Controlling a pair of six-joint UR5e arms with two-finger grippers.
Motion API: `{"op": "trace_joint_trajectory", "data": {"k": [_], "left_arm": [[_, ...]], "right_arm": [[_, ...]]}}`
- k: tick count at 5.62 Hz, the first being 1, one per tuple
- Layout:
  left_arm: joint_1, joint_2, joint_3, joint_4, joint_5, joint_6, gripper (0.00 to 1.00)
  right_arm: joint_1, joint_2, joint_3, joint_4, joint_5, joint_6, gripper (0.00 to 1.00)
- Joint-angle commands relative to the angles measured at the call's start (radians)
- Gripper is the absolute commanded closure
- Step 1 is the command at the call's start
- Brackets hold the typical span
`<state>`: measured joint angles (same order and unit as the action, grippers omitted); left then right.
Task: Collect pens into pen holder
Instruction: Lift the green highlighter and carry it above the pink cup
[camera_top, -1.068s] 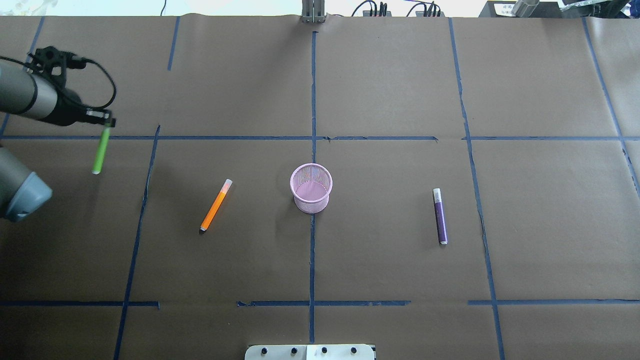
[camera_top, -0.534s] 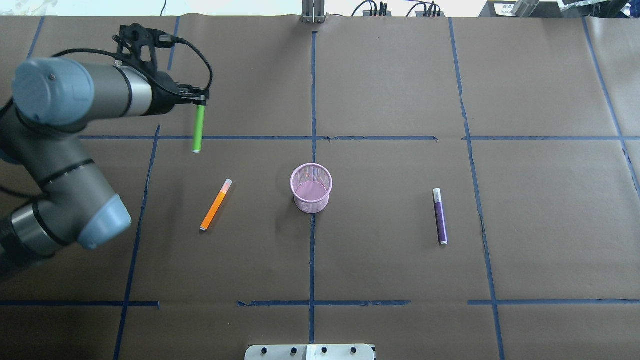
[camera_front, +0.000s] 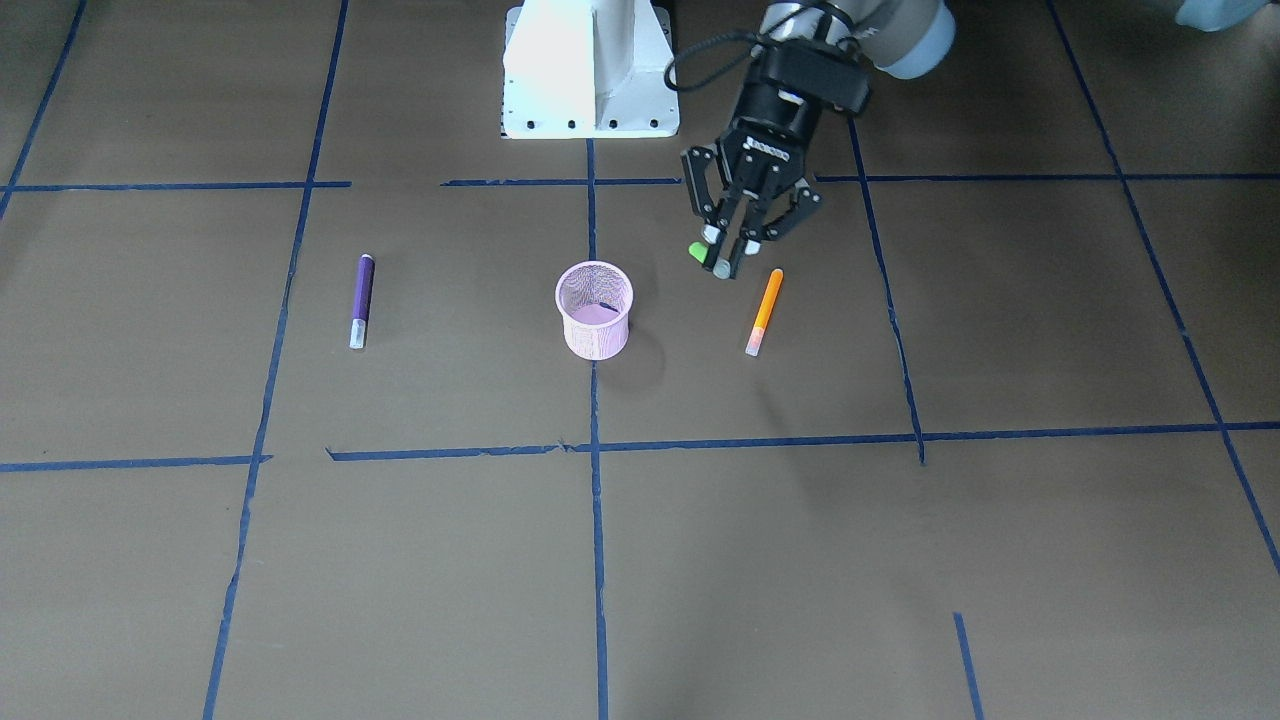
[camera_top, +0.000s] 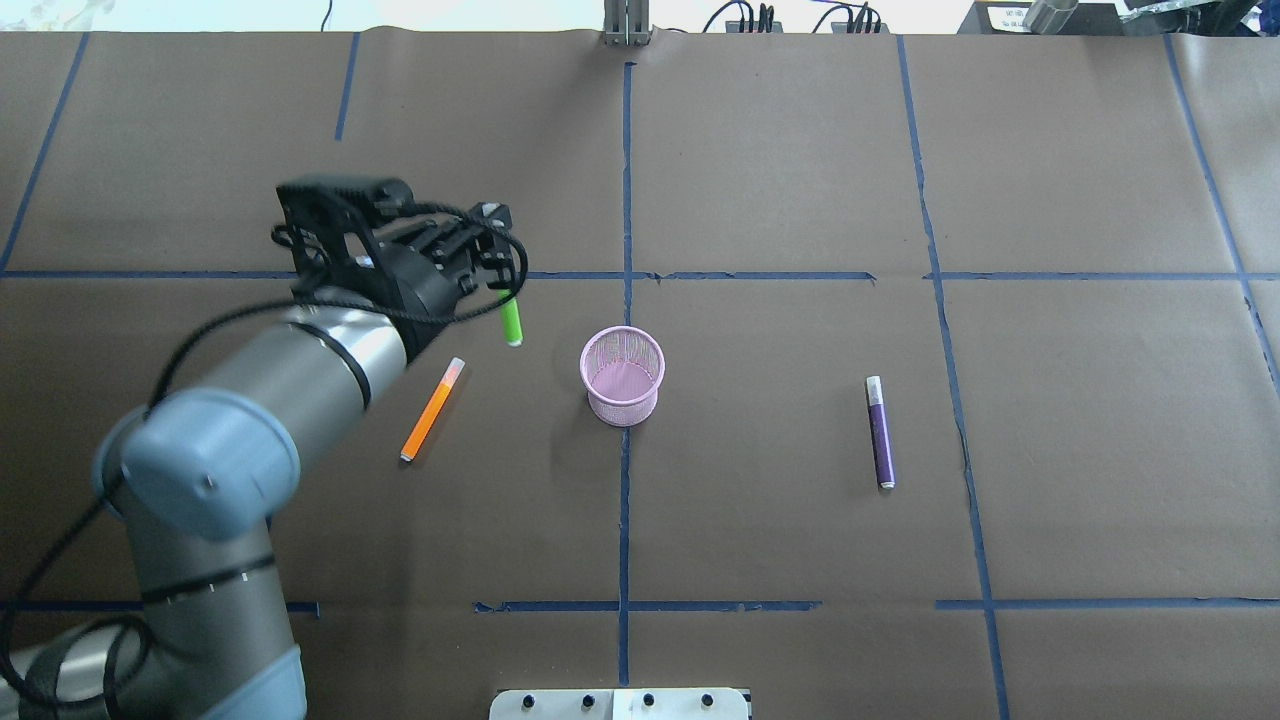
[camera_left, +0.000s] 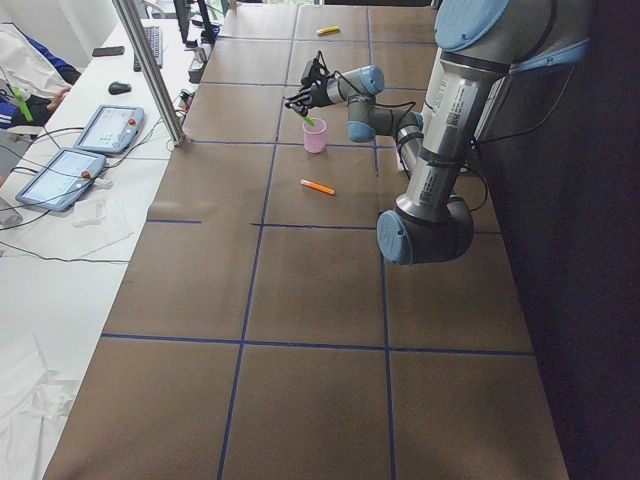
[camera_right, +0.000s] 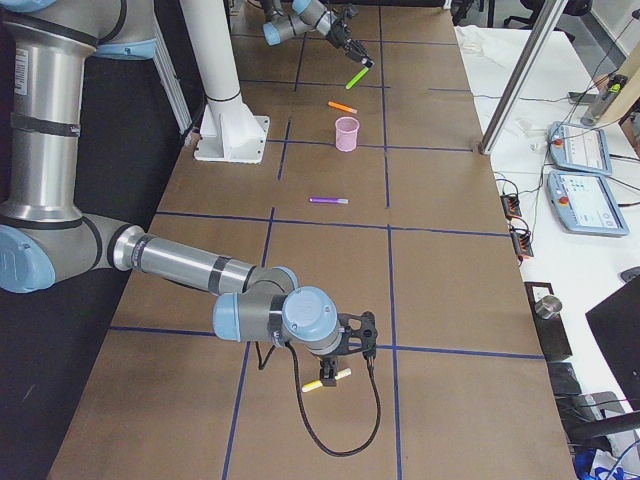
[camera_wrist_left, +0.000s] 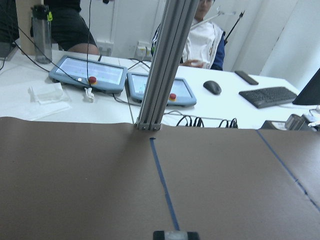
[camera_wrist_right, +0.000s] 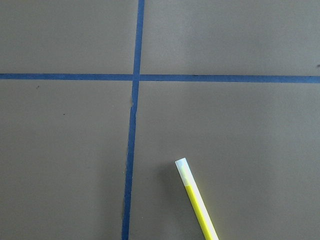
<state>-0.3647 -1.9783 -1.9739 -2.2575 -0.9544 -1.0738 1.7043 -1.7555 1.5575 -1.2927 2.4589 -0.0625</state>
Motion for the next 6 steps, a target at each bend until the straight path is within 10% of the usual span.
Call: {"op": "trace_joint_trajectory", "data": {"k": [1, 6], "left_arm": [[0.076, -0.014, 0.009, -0.050, 0.135, 0.009, 1.00], [0.035, -0.205, 0.355, -0.333, 0.140, 0.075, 1.00]], "right_arm": [[0.000, -0.006, 0.003, 0.003, 0.000, -0.002, 0.00], [0.000, -0.004, 0.001, 0.001, -0.001, 0.000, 0.00]]}}
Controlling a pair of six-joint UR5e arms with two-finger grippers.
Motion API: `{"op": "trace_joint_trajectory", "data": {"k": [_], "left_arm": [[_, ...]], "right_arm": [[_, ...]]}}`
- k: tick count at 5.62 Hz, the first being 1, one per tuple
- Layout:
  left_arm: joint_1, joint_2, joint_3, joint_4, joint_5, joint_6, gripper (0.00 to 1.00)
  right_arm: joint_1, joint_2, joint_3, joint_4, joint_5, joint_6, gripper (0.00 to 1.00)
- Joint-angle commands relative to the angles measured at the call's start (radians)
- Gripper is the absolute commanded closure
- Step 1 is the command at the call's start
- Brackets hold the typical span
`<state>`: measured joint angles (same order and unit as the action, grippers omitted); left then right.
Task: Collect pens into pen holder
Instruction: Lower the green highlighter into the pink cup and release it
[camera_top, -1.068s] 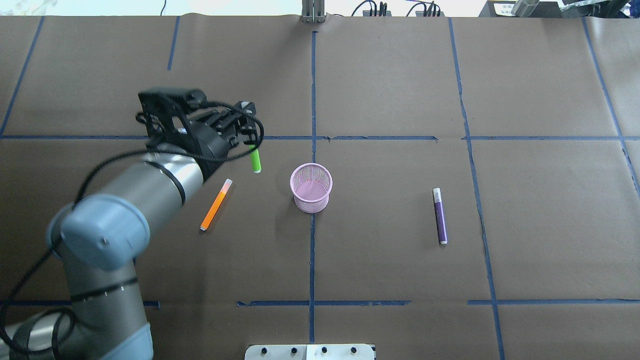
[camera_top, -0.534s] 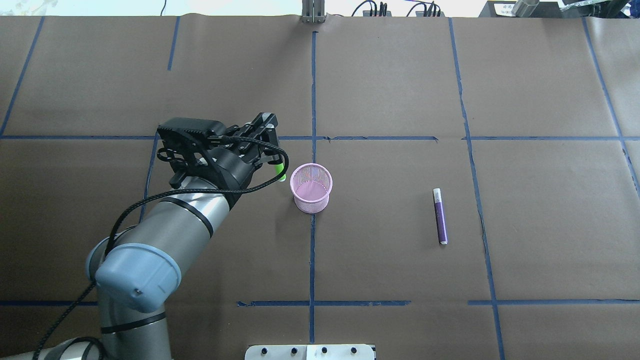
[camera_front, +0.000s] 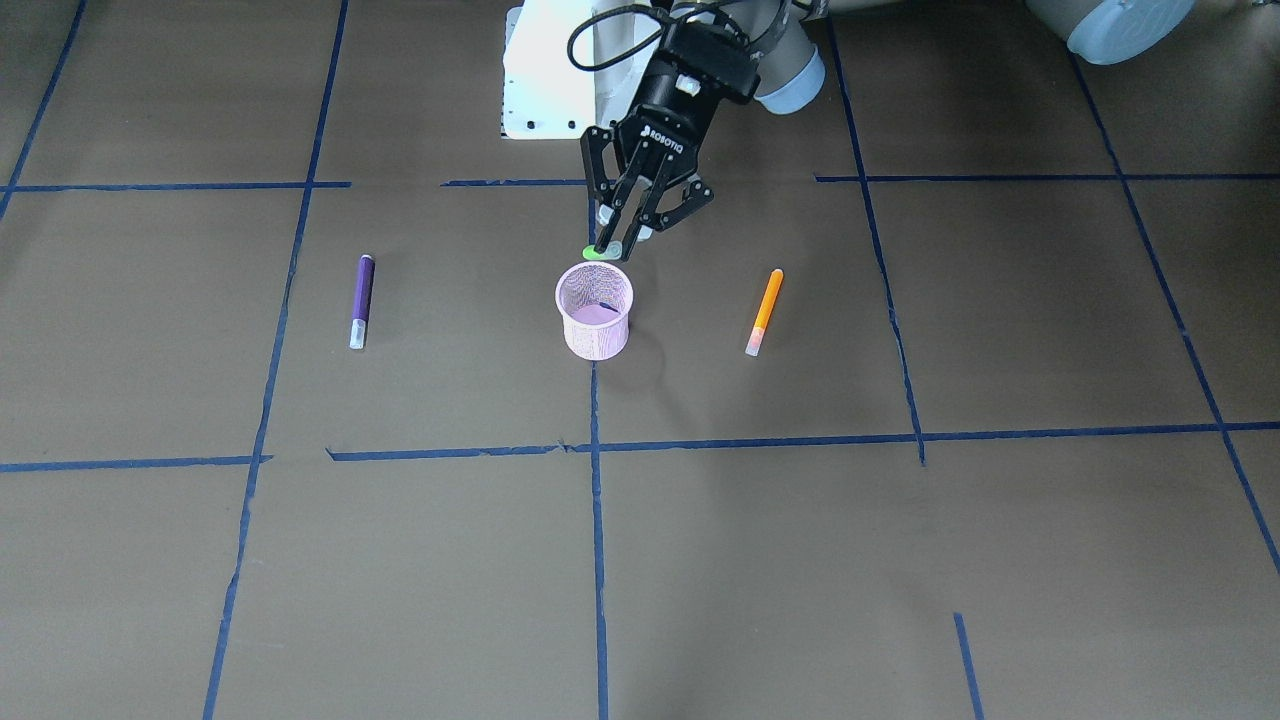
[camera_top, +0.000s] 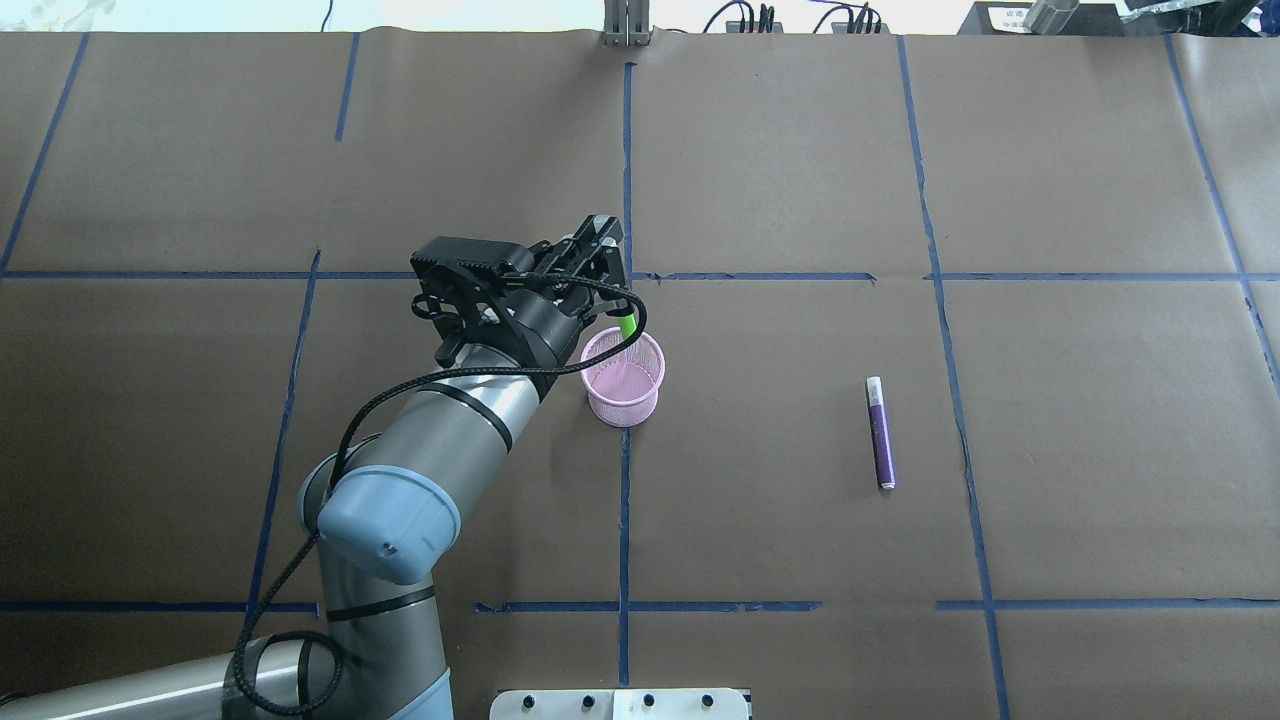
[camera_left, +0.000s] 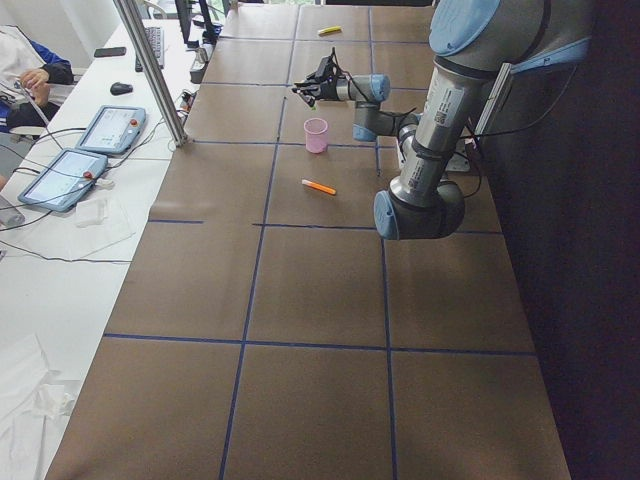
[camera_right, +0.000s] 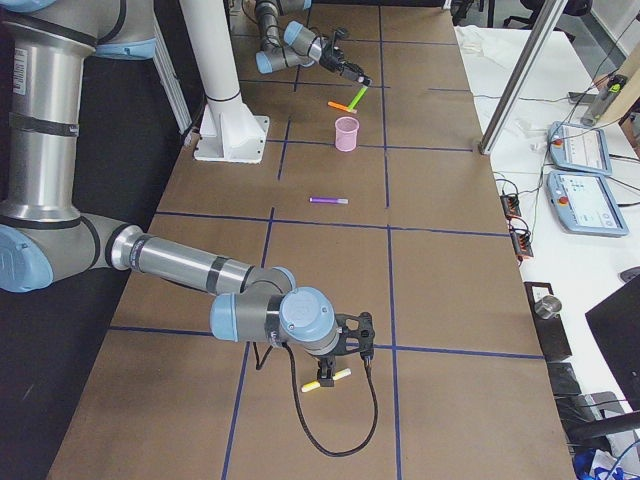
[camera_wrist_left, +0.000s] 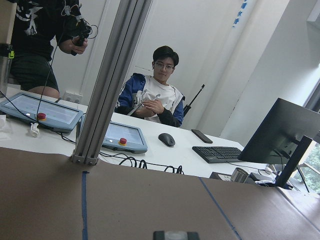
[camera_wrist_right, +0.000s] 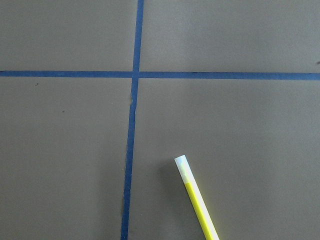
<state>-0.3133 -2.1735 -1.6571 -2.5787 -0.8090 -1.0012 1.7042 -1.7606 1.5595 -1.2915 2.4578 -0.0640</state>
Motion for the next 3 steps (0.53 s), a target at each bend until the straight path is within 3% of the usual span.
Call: {"op": "trace_joint_trajectory", "data": {"k": [1, 3], "left_arm": [[-0.024, -0.008, 0.057, -0.014, -0.013, 0.003, 1.00], [-0.026, -0.012, 0.088, -0.017, -0.045, 0.003, 1.00]], "right_arm": [[0.000, 0.001, -0.001, 0.000, 0.000, 0.001, 0.00], [0.000, 0.003, -0.002, 0.000, -0.002, 0.001, 0.00]]}}
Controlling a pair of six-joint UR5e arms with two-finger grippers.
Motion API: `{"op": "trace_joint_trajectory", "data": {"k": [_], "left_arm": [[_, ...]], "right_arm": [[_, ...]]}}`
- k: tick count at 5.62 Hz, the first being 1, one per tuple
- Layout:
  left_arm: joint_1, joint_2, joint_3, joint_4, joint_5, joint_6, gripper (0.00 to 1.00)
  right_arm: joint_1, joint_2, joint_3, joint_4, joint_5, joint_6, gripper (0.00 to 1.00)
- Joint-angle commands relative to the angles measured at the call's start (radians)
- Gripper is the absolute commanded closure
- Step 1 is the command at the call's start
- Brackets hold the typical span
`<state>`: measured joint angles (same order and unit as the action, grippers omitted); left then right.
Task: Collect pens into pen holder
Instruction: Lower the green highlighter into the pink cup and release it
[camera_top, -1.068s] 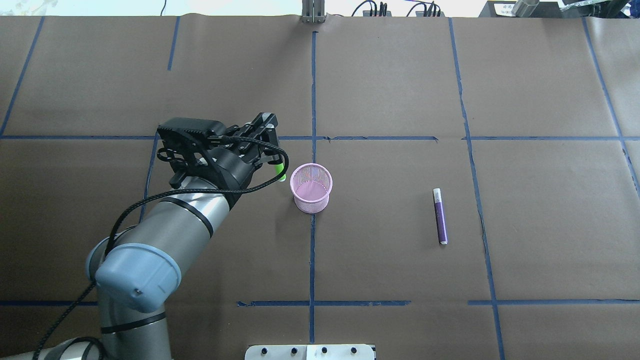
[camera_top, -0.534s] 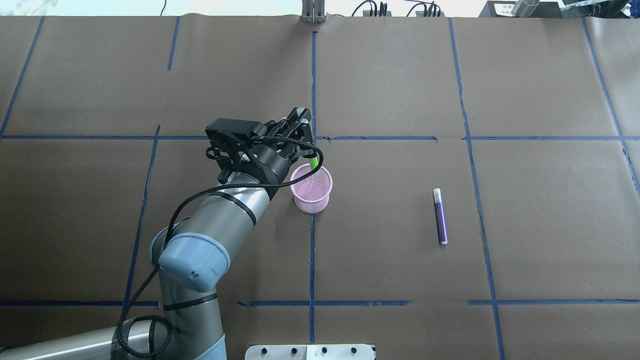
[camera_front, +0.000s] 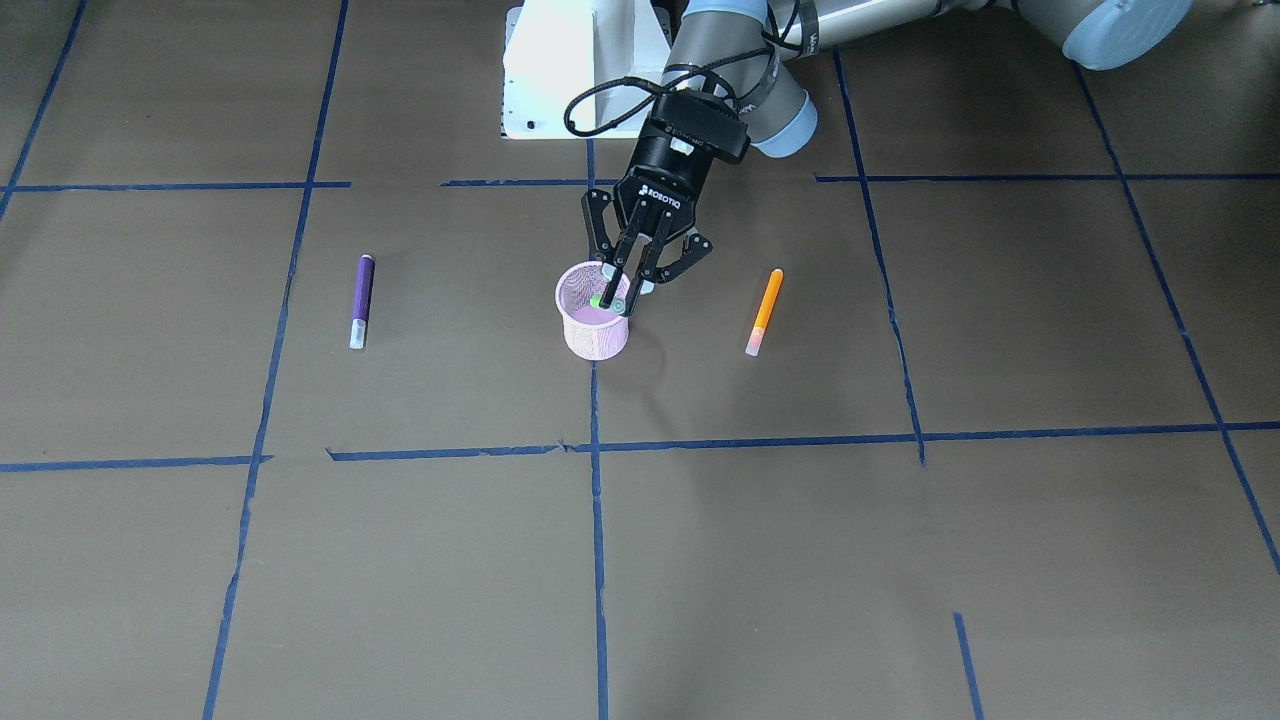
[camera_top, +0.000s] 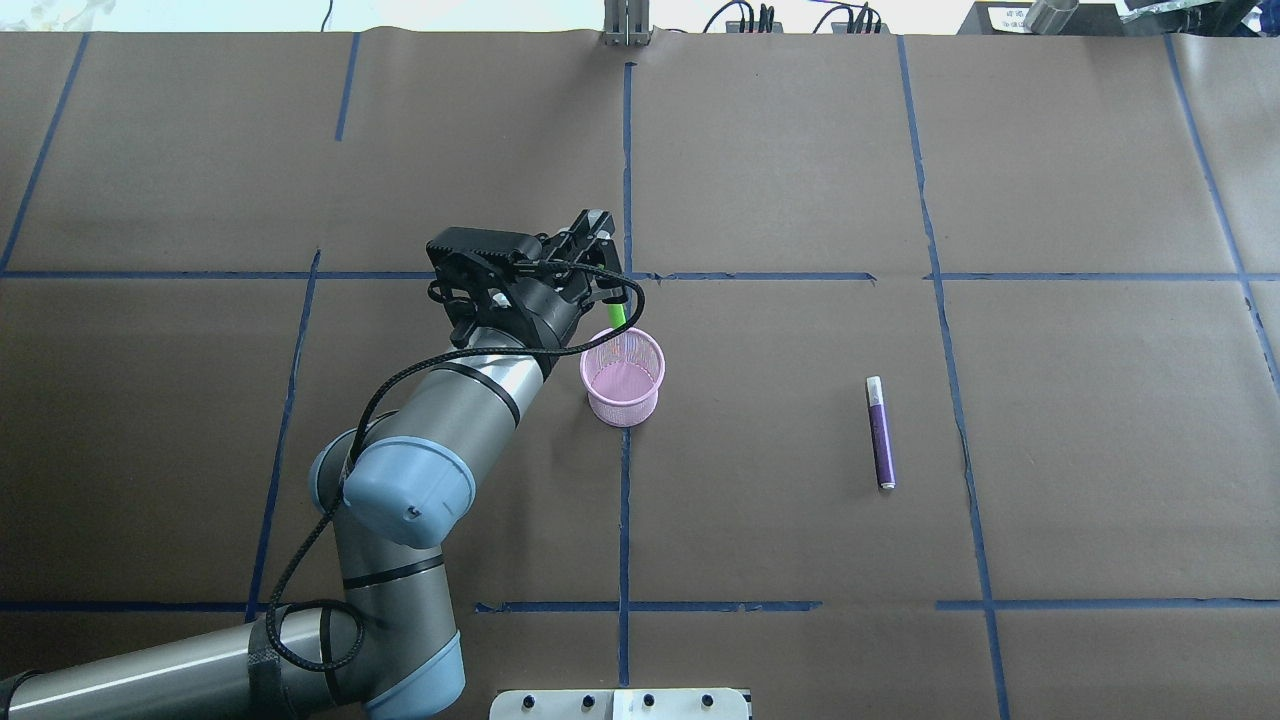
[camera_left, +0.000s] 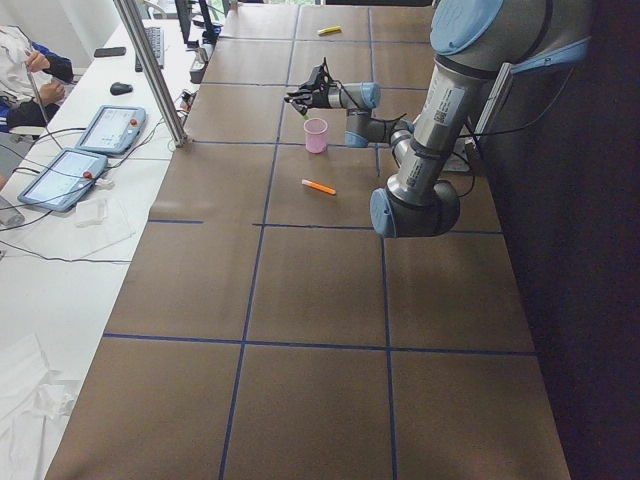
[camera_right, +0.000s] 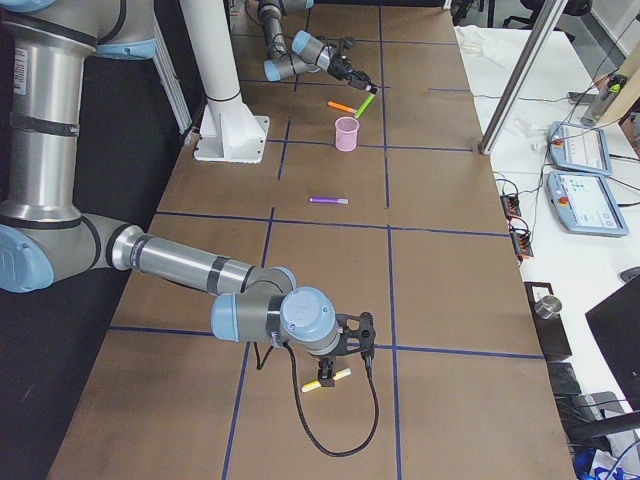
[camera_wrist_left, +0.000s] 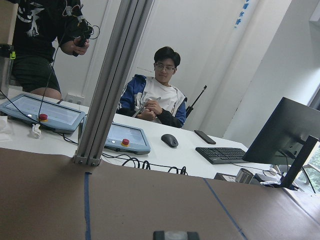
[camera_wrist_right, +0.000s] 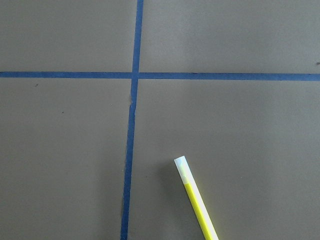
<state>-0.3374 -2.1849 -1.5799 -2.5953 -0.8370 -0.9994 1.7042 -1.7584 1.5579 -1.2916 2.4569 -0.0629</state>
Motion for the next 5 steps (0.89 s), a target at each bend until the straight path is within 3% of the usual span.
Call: {"op": "trace_joint_trajectory", "data": {"k": [1, 2, 3, 4, 5], "left_arm": [[0.000, 0.004, 0.026, 0.000, -0.020, 0.002, 0.94], [0.000, 0.004, 0.035, -0.002, -0.022, 0.001, 0.75], [0.000, 0.004, 0.034, 0.000, -0.039, 0.028, 0.49], [0.001, 0.007, 0.018, -0.005, -0.053, 0.127, 0.29], [0.001, 0.008, 0.005, -0.008, -0.054, 0.127, 0.23]], "right_arm": [[0.000, 0.000, -0.002, 0.000, 0.001, -0.001, 0.00], [0.000, 0.000, -0.002, 0.000, -0.001, -0.001, 0.00], [0.000, 0.000, -0.002, 0.000, -0.001, -0.001, 0.00], [0.000, 0.000, -0.002, 0.000, -0.001, -0.001, 0.00], [0.000, 0.002, -0.002, -0.001, -0.001, 0.000, 0.00]]}}
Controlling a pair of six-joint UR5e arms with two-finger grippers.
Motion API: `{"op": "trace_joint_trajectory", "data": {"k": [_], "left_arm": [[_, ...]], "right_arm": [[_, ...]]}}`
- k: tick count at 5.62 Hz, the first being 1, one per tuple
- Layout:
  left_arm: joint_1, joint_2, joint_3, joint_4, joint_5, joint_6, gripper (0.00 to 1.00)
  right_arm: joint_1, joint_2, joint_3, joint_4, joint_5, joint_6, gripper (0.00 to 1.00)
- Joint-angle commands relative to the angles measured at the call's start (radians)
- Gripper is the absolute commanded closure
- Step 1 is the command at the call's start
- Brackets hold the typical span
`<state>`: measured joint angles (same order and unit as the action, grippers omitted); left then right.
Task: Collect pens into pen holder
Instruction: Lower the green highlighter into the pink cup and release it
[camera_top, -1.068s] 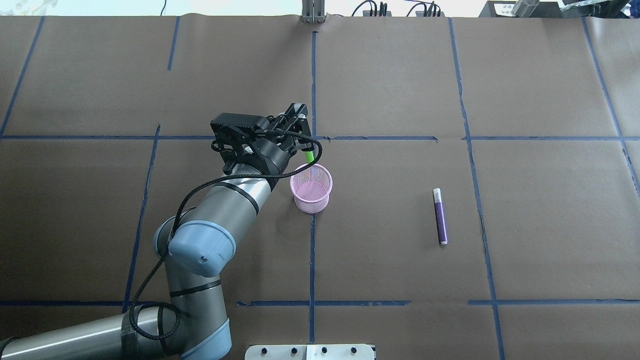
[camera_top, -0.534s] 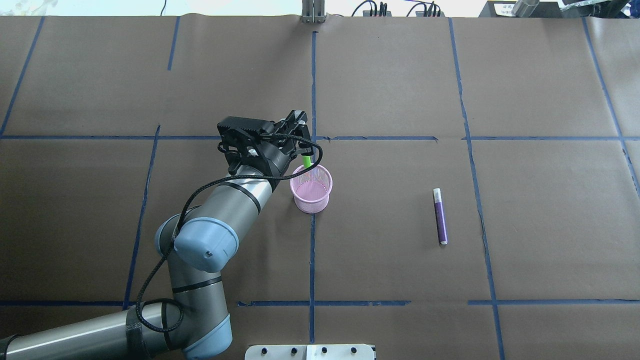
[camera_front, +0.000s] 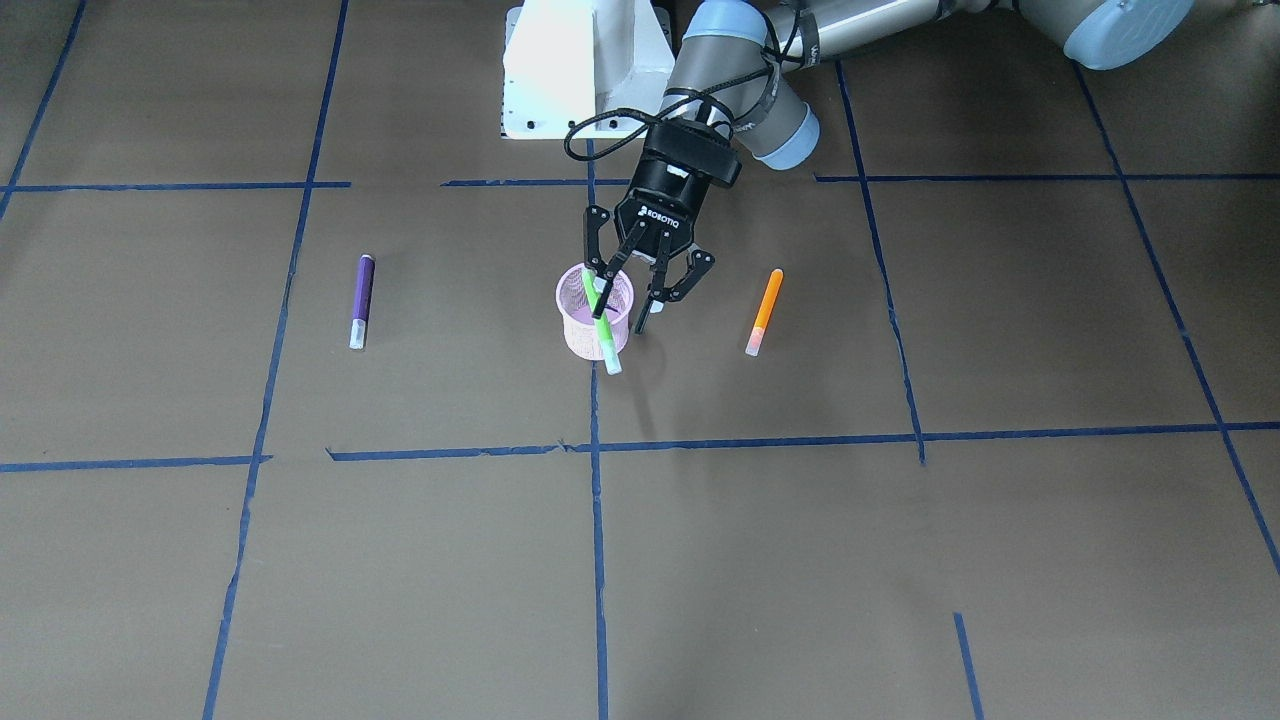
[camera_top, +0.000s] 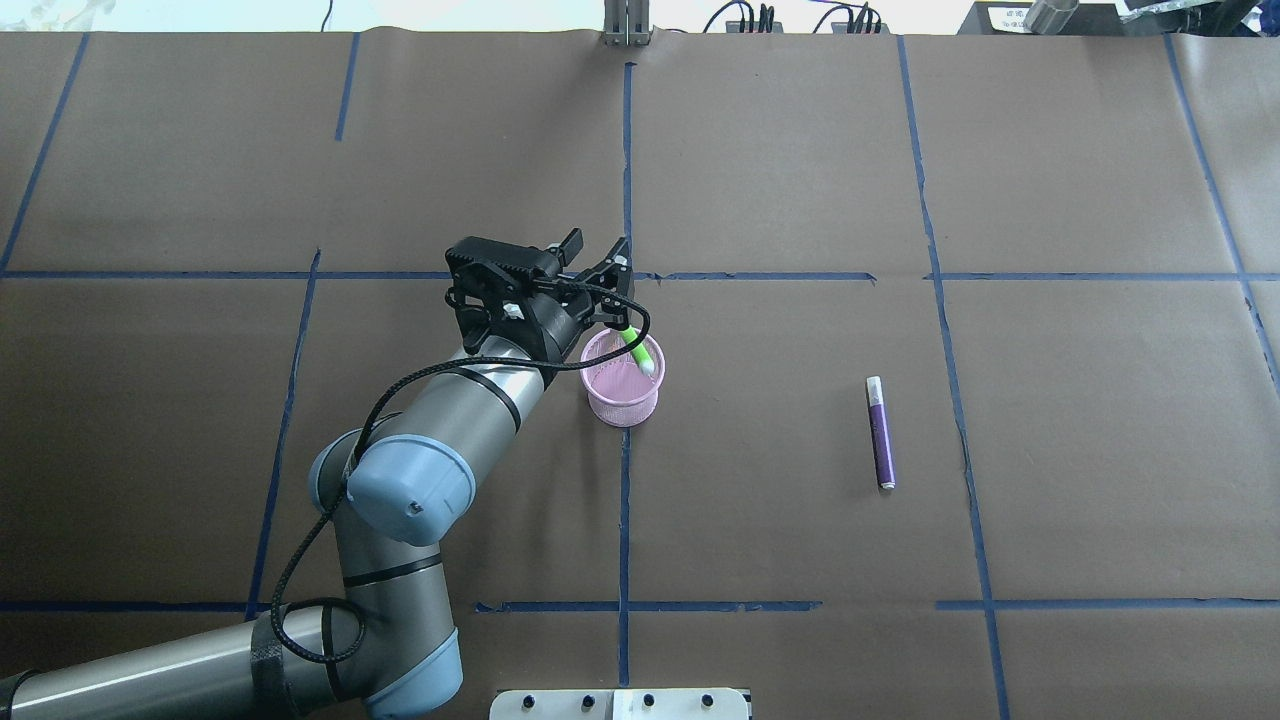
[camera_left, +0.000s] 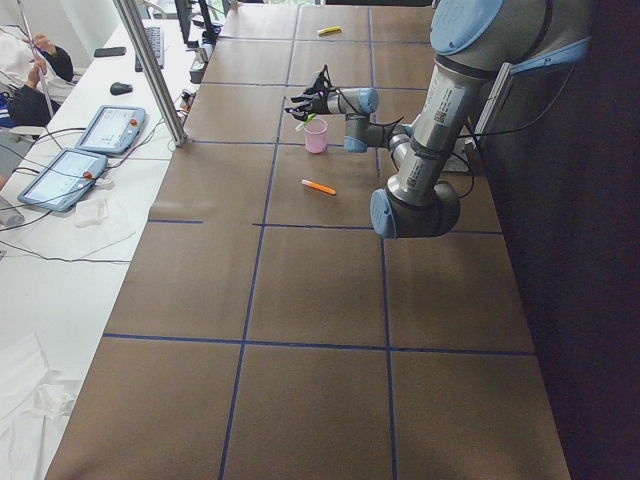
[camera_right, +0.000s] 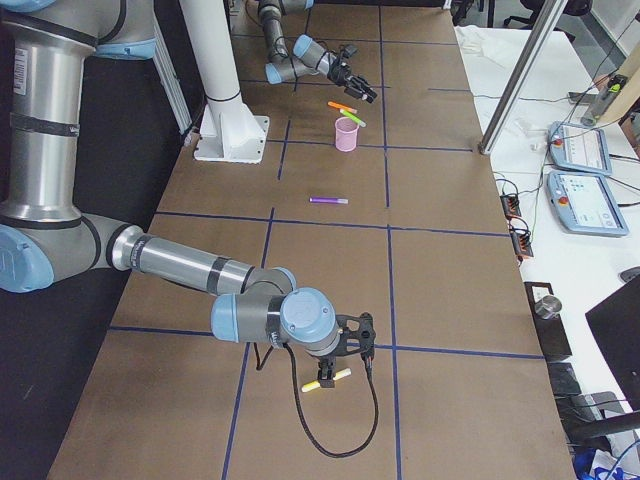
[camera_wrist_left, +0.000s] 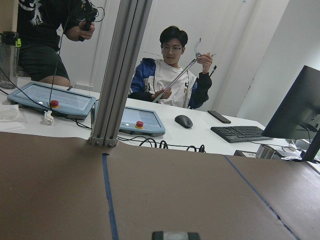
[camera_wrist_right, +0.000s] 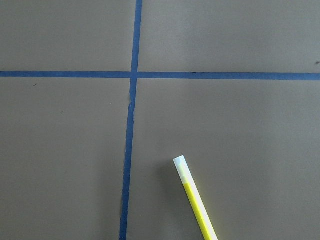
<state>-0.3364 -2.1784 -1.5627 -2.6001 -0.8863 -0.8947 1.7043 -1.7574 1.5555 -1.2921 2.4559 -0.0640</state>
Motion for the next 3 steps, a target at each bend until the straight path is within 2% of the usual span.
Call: {"op": "trace_joint_trajectory", "data": {"k": [1, 3], "left_arm": [[0.002, 0.002, -0.023, -0.014, -0.008, 0.022, 0.24], [0.003, 0.003, -0.031, -0.015, -0.011, 0.020, 0.25]], "right_arm": [[0.000, 0.006, 0.000, -0.003, 0.001, 0.003, 0.00], [0.000, 0.006, 0.002, -0.001, 0.002, 0.001, 0.00]]}}
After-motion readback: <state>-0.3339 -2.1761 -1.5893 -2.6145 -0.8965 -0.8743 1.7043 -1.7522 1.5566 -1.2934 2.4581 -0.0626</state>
